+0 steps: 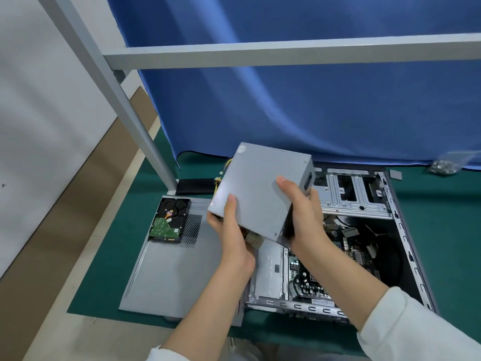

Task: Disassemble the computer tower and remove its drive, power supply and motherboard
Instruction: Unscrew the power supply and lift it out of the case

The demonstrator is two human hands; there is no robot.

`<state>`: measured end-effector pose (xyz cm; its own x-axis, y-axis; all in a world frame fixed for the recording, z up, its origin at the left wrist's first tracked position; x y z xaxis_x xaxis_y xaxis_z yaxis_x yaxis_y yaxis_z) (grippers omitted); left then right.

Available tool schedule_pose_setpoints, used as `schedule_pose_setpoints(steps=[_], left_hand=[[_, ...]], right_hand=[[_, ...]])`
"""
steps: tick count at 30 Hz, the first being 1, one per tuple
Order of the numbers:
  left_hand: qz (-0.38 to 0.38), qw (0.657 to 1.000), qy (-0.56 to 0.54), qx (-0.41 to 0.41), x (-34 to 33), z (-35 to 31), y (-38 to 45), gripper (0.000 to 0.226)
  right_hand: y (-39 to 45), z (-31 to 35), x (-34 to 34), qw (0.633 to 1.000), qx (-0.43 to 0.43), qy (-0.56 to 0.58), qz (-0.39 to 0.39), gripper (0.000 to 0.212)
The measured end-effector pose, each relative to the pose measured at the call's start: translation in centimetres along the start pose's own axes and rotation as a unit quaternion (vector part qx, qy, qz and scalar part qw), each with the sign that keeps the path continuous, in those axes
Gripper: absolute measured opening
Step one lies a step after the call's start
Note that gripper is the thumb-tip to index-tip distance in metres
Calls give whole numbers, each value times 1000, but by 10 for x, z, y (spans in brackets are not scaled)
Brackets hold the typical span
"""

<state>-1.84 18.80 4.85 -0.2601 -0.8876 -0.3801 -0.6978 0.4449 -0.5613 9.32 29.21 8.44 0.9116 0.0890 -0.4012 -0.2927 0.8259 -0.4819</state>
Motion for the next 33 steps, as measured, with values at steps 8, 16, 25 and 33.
schedule_pose_setpoints(steps=[8, 16, 25, 33], left_hand=[[-143, 989, -7, -41, 73, -26, 40, 41], [-317, 941, 98, -65, 144, -25, 77, 37], [-319, 932, 163, -51, 153, 11, 108, 62], [-317, 932, 168, -54, 151, 15, 108, 68]], right_hand=[[29, -36, -64, 865, 7, -441, 239, 59], [25, -87, -81, 513, 175, -756, 366, 78], [36, -146, -99, 438, 175, -811, 347, 71], [41, -153, -97, 412, 200, -832, 312, 70]])
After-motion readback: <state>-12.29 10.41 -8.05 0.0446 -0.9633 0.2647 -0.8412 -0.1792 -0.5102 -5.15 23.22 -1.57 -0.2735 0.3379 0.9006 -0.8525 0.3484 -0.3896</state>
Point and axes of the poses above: each hand's wrist, its own y-axis towards the middle knuckle, its own x-axis out of the back of the hand, z = x × y, the point moved 10 cm from there along y, towards the middle knuckle, and after that the axes turned 7 degrees about y, right-handed, at the moved point
